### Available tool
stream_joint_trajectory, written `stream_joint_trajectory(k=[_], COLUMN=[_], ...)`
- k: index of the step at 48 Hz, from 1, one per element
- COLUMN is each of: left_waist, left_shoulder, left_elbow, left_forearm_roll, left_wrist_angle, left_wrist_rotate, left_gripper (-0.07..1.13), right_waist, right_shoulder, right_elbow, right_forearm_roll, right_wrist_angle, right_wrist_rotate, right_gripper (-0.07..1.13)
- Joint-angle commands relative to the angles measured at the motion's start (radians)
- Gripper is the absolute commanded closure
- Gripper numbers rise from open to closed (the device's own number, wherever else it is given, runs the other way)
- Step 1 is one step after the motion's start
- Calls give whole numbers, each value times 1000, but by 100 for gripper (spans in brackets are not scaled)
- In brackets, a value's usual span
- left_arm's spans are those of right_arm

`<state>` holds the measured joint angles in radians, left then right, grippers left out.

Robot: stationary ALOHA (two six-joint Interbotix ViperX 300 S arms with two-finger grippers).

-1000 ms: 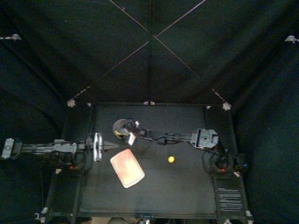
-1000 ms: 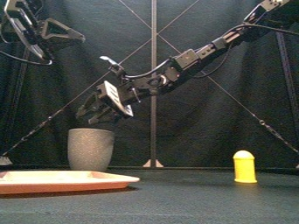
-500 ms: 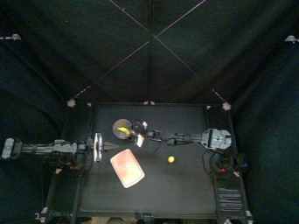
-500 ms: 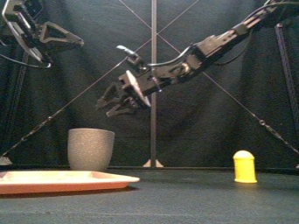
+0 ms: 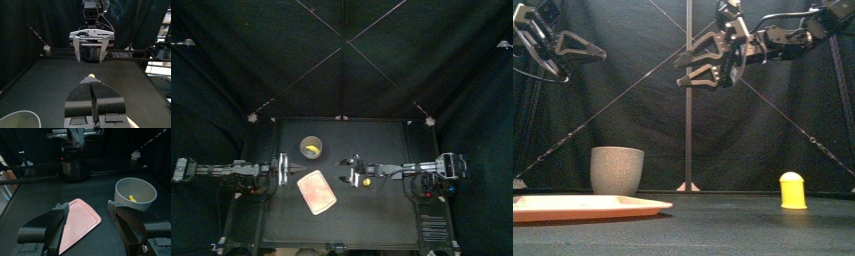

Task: Pick the banana then place it in the grey bowl
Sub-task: Drop banana in the grey bowl and return to neutral

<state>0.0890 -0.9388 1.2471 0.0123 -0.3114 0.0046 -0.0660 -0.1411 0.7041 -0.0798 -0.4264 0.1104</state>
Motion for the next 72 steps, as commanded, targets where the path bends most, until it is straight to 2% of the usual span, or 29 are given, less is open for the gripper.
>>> stream_joint_trajectory(k=[1, 14, 72], left_waist=[0, 2, 12], left_shoulder=[2, 2, 2], left_elbow=[-23, -25, -9], left_forearm_roll=[0, 2, 2], left_wrist_angle=[-9, -9, -15], left_wrist_rotate=[0, 0, 0], left_gripper=[105, 105, 105], right_waist=[11, 12, 11], right_shoulder=[-75, -135, -120], right_elbow=[54, 126, 141], right_forearm_roll=[0, -5, -15], right_wrist_angle=[-60, -133, -133], right_wrist_rotate=[-2, -2, -3], right_gripper=[10, 10, 10])
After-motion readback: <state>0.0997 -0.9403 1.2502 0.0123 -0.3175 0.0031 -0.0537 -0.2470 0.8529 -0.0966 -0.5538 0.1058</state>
